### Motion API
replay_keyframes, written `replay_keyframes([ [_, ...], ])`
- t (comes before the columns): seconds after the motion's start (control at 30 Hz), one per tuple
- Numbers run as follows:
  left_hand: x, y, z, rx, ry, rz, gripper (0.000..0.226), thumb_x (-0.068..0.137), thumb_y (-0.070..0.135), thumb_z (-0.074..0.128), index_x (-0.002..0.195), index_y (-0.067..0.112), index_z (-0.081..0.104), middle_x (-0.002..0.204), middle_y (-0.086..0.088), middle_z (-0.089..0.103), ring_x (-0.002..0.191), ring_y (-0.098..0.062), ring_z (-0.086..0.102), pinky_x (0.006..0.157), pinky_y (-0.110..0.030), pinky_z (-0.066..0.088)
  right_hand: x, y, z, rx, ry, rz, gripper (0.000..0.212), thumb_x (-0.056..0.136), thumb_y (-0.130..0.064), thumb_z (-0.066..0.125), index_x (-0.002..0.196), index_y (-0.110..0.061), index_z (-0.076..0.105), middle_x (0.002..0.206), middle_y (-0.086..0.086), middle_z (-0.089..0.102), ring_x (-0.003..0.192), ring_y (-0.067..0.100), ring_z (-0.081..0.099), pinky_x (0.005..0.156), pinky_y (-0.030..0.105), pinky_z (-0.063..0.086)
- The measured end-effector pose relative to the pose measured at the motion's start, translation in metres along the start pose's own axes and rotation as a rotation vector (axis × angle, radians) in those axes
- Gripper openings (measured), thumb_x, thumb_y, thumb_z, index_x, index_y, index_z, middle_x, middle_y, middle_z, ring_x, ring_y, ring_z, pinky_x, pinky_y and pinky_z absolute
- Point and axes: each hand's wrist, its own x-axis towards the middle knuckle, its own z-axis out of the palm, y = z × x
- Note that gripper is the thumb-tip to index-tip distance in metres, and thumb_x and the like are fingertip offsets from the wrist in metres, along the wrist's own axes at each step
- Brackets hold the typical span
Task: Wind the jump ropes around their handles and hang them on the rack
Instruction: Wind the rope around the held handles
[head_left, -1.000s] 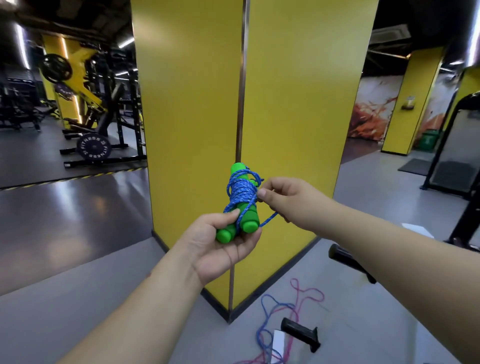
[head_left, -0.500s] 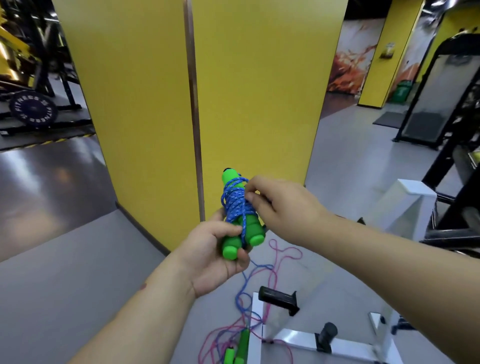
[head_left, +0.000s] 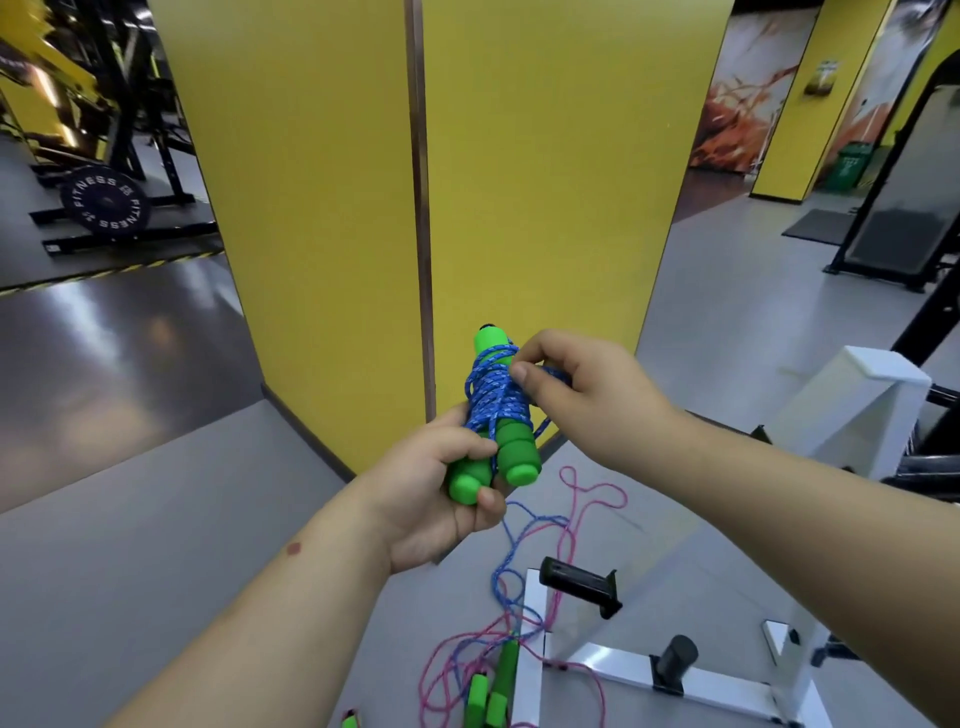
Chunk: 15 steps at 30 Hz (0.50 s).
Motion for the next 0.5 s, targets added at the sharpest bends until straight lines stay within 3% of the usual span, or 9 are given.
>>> replay_keyframes([
  [0.17, -0.004, -0.001, 0.007, 0.100, 0.147, 0.024, 0.009, 0.098, 0.007, 0.040, 0.096, 0.010, 0.048, 0.071, -0.010, 0.054, 0.053, -0.015, 0.043, 0.039, -0.019, 0.026, -0.001, -0.005, -0.001, 0.006, 0.033, -0.045, 0.011, 0.097, -0.042, 0.055, 0.094, -0.034, 0.062, 0.072, 0.003, 0.067, 0.067, 0.023, 0.059, 0.061, 0.043, 0.051],
  [0.27, -0.007, -0.001, 0.010, 0.136, 0.179, 0.013, 0.009, 0.100, 0.012, 0.040, 0.094, 0.012, 0.047, 0.067, -0.005, 0.054, 0.051, -0.013, 0.040, 0.036, -0.018, 0.021, -0.002, -0.009, -0.003, -0.063, 0.080, -0.096, 0.012, 0.097, -0.041, 0.053, 0.096, -0.033, 0.061, 0.072, -0.002, 0.066, 0.067, 0.019, 0.059, 0.060, 0.042, 0.051],
  [0.37, -0.008, 0.000, 0.011, 0.160, 0.189, 0.005, 0.011, 0.101, 0.015, 0.038, 0.098, 0.012, 0.048, 0.082, -0.009, 0.050, 0.049, -0.011, 0.039, 0.036, -0.016, 0.019, -0.003, -0.011, -0.004, -0.094, 0.111, -0.119, 0.010, 0.098, -0.033, 0.056, 0.096, -0.028, 0.065, 0.075, -0.006, 0.068, 0.071, 0.015, 0.060, 0.062, 0.039, 0.050],
  [0.5, -0.004, -0.002, 0.002, 0.104, 0.180, -0.017, 0.010, 0.099, 0.015, 0.040, 0.102, 0.011, 0.049, 0.086, -0.010, 0.049, 0.048, -0.011, 0.038, 0.035, -0.015, 0.019, 0.002, -0.009, -0.005, 0.093, 0.040, 0.046, 0.009, 0.095, -0.031, 0.064, 0.091, -0.026, 0.069, 0.074, -0.004, 0.073, 0.073, 0.011, 0.070, 0.071, 0.037, 0.058],
])
